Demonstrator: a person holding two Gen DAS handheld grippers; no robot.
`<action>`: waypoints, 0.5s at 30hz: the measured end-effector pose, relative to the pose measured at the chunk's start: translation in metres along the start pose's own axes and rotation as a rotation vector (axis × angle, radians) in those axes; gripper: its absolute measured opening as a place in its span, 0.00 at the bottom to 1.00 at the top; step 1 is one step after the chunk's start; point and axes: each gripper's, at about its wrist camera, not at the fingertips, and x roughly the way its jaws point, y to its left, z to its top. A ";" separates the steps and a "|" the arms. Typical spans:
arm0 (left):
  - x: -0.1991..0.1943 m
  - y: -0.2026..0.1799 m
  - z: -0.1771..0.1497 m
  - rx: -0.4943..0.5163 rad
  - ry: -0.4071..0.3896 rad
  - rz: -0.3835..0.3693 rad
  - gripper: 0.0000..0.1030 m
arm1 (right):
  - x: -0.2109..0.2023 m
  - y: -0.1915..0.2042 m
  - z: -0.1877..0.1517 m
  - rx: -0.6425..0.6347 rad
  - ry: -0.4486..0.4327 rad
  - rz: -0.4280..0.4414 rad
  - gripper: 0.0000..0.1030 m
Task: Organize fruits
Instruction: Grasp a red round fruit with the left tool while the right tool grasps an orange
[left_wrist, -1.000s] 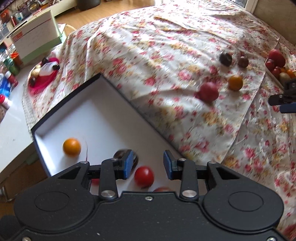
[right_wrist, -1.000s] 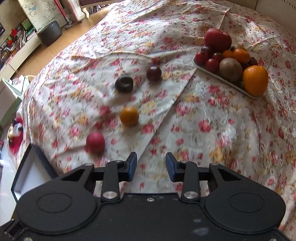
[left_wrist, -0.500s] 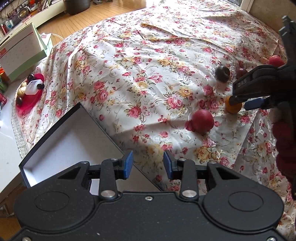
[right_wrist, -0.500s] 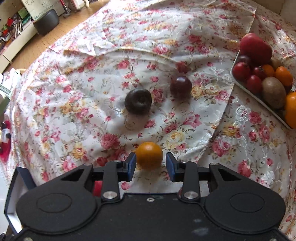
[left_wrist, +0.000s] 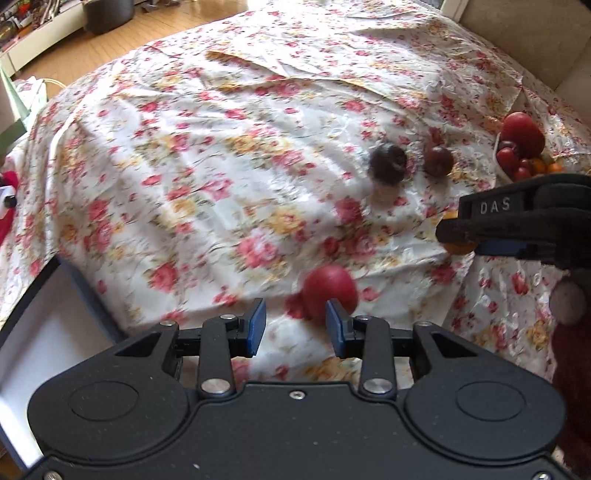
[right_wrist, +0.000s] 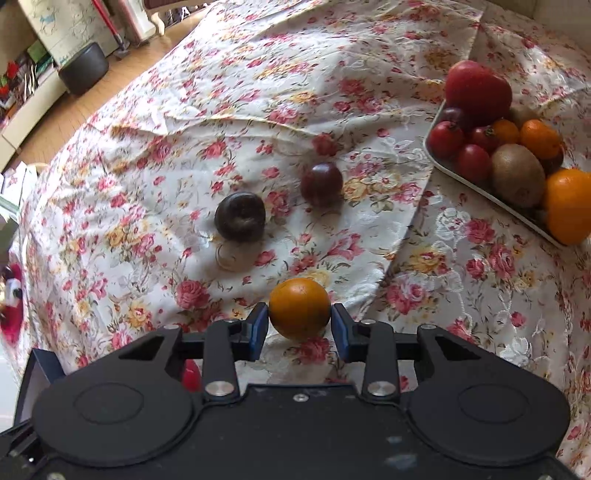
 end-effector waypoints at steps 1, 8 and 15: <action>0.002 -0.001 0.003 -0.014 0.001 -0.016 0.43 | -0.002 -0.003 0.000 0.012 -0.001 0.009 0.36; 0.020 -0.012 0.012 -0.049 0.019 -0.031 0.43 | -0.011 -0.013 0.001 0.039 -0.015 0.039 0.36; 0.037 -0.020 0.018 -0.026 0.042 0.000 0.50 | -0.015 -0.012 -0.002 0.031 -0.018 0.058 0.37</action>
